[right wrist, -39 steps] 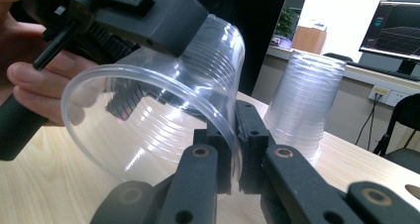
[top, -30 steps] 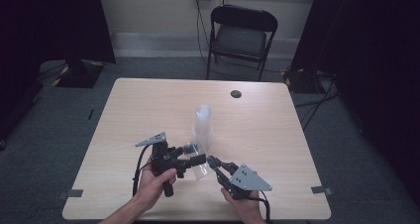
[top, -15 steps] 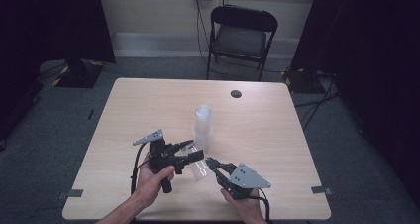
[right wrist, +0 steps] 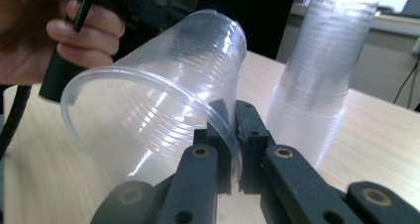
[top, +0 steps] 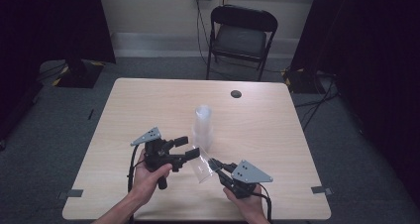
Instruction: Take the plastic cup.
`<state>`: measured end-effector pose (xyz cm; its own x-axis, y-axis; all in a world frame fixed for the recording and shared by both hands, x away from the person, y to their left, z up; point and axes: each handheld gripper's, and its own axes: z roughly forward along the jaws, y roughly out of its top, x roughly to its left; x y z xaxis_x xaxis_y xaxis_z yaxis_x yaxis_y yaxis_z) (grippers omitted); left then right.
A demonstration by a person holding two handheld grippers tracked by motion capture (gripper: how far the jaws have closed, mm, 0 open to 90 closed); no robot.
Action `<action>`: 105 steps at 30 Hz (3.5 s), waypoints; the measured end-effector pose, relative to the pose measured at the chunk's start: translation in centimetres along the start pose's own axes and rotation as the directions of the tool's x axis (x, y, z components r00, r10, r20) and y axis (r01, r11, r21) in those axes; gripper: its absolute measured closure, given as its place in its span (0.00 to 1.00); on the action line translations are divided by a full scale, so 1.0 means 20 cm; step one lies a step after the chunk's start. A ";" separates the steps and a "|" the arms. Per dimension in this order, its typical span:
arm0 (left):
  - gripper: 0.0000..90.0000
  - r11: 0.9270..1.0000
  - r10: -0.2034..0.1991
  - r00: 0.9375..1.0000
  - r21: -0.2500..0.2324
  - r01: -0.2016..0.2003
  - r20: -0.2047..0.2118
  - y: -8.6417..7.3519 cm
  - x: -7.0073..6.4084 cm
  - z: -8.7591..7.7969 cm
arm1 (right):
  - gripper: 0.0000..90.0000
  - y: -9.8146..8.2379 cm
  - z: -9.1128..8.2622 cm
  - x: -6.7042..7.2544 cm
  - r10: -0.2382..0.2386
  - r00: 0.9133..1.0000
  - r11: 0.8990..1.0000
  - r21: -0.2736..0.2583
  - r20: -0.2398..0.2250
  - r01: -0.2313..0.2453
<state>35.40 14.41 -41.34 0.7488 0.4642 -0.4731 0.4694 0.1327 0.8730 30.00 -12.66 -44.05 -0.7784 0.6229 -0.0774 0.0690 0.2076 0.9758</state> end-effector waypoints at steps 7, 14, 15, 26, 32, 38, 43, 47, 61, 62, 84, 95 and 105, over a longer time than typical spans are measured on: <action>0.17 0.993 0.117 0.991 0.027 -0.115 -0.063 0.04 0.01 -0.04 | 0.96 0.00 0.00 -0.04 0.039 0.999 0.998 0.056 -0.015 -0.038; 0.17 0.984 0.172 0.980 0.070 -0.166 -0.096 0.03 -0.01 -0.05 | 0.96 0.01 -0.02 -0.08 0.081 0.997 0.994 0.075 -0.016 -0.080; 0.17 0.983 0.176 0.980 0.074 -0.169 -0.096 0.03 -0.01 -0.04 | 0.96 0.01 -0.02 -0.09 0.088 0.996 0.993 0.076 -0.018 -0.086; 0.17 0.951 0.288 0.953 0.148 -0.272 -0.096 -0.02 -0.03 -0.06 | 0.96 0.03 -0.04 -0.15 0.155 0.988 0.981 0.119 -0.009 -0.152; 0.27 0.943 0.288 0.951 0.205 -0.262 -0.111 -0.09 0.00 -0.06 | 0.96 0.04 -0.05 -0.18 0.191 0.982 0.970 0.154 -0.009 -0.188; 0.24 0.918 0.349 0.925 0.253 -0.305 -0.149 -0.12 0.02 -0.05 | 0.96 0.04 -0.06 -0.23 0.261 0.965 0.948 0.192 -0.022 -0.252; 0.25 0.886 0.379 0.918 0.332 -0.325 -0.113 -0.14 0.01 -0.03 | 0.96 0.07 -0.05 -0.24 0.275 0.960 0.934 0.254 -0.057 -0.252; 0.26 0.881 0.372 0.924 0.349 -0.320 -0.092 -0.15 0.00 -0.02 | 0.96 0.08 -0.02 -0.25 0.298 0.950 0.908 0.335 -0.093 -0.252; 0.29 0.760 0.557 0.831 0.399 -0.513 0.007 -0.19 -0.06 0.00 | 0.96 0.06 0.09 -0.25 0.373 0.918 0.838 0.473 -0.132 -0.272; 0.28 0.755 0.566 0.824 0.394 -0.524 0.010 -0.20 -0.06 0.00 | 0.96 0.05 0.10 -0.25 0.380 0.915 0.832 0.483 -0.137 -0.273; 0.20 0.605 0.700 0.709 0.452 -0.656 0.092 -0.29 -0.10 0.09 | 0.96 0.04 0.15 -0.23 0.439 0.879 0.764 0.591 -0.187 -0.257; 0.24 0.600 0.714 0.695 0.441 -0.668 0.081 -0.28 -0.09 0.09 | 0.96 0.05 0.15 -0.24 0.445 0.880 0.772 0.568 -0.165 -0.284; 0.21 0.573 0.745 0.662 0.433 -0.696 0.079 -0.28 -0.09 0.10 | 0.96 0.05 0.17 -0.24 0.453 0.875 0.763 0.581 -0.169 -0.283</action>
<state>32.31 11.11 -45.61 0.8825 0.3371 0.3280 -0.0497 -0.6266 0.7778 35.85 -12.91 -43.30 -0.7556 0.5119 0.4087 0.6354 0.4209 0.6475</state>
